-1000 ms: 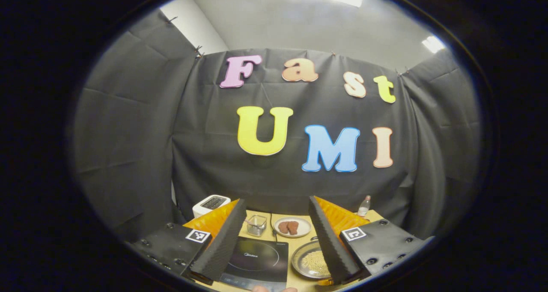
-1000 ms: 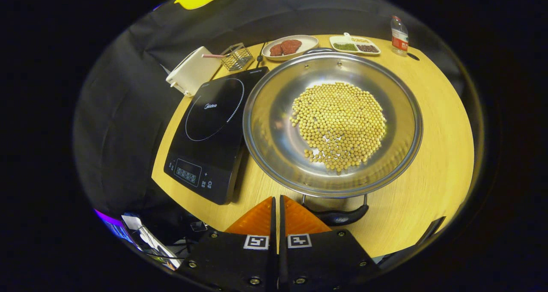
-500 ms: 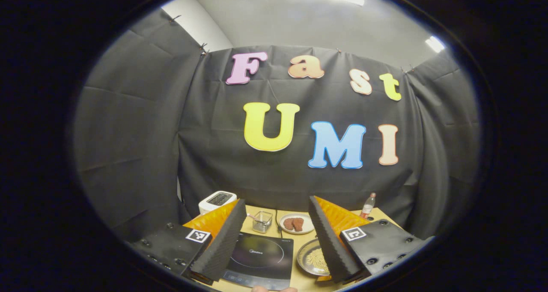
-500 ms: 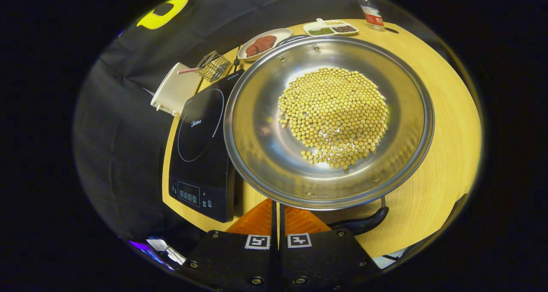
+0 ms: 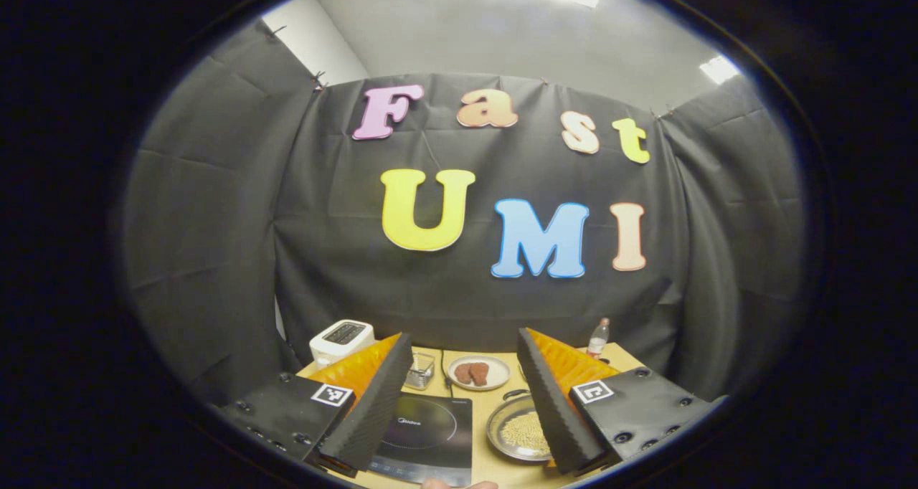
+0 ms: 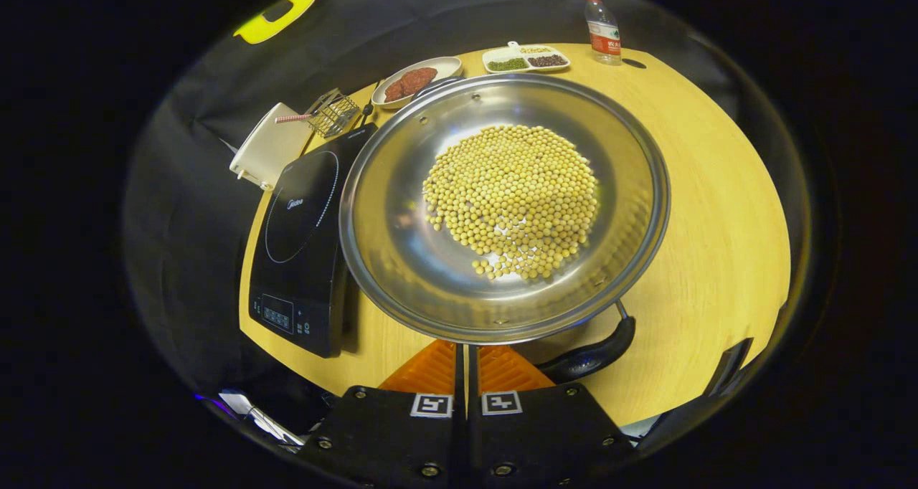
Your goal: First push the handle of the pot to place it horizontally, then grasp the pot with both hands and set it on the induction cooktop.
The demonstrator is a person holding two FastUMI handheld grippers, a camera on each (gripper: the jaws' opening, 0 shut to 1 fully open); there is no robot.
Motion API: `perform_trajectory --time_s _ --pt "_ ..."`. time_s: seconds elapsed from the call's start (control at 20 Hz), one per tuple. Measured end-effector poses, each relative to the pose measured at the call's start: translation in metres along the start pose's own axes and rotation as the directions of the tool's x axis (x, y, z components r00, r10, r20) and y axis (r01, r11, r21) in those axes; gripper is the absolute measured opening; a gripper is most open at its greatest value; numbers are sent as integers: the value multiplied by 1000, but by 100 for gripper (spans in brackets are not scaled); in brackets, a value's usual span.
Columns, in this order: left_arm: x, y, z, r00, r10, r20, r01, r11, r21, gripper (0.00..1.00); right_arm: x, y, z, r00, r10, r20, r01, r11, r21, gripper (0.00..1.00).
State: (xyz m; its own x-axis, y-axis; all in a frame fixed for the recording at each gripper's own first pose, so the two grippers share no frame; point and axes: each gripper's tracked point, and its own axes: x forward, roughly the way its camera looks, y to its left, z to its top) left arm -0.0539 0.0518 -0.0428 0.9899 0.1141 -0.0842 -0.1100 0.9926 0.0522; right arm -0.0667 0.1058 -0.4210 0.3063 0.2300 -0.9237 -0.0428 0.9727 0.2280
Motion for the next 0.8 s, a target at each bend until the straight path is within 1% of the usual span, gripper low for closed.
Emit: perform_trajectory --time_s 0.05,0.1,0.2,0.25,0.3,0.4,0.55,0.8 --pt "1 -5 -1 1000 -7 2 7 1000 3 95 -2 -6 2 1000 -11 0 11 1000 2 1" --pt "1 -9 -1 1000 -12 4 12 1000 6 93 -3 -13 1 1000 -24 -4 24 1000 2 1" --pt "0 -17 -2 1000 -26 2 26 1000 8 99 -6 -25 3 999 -45 -4 45 999 7 1" --pt "1 -20 -4 1000 -30 -2 30 999 11 93 -7 -31 4 999 -51 -2 51 999 9 1" --pt "2 -24 -5 999 -33 -4 33 999 14 92 -9 -36 3 998 -60 0 60 998 9 1" --pt "2 -30 -5 999 -37 -7 37 999 15 92 -9 -50 5 997 -80 5 80 997 15 1" --pt "6 -38 -8 1000 -27 -8 27 1000 3 93 -11 -65 9 997 -80 7 79 995 64 1" --pt "10 -62 -16 999 -39 -27 40 999 14 93 -15 -100 21 992 -124 26 122 991 62 1"
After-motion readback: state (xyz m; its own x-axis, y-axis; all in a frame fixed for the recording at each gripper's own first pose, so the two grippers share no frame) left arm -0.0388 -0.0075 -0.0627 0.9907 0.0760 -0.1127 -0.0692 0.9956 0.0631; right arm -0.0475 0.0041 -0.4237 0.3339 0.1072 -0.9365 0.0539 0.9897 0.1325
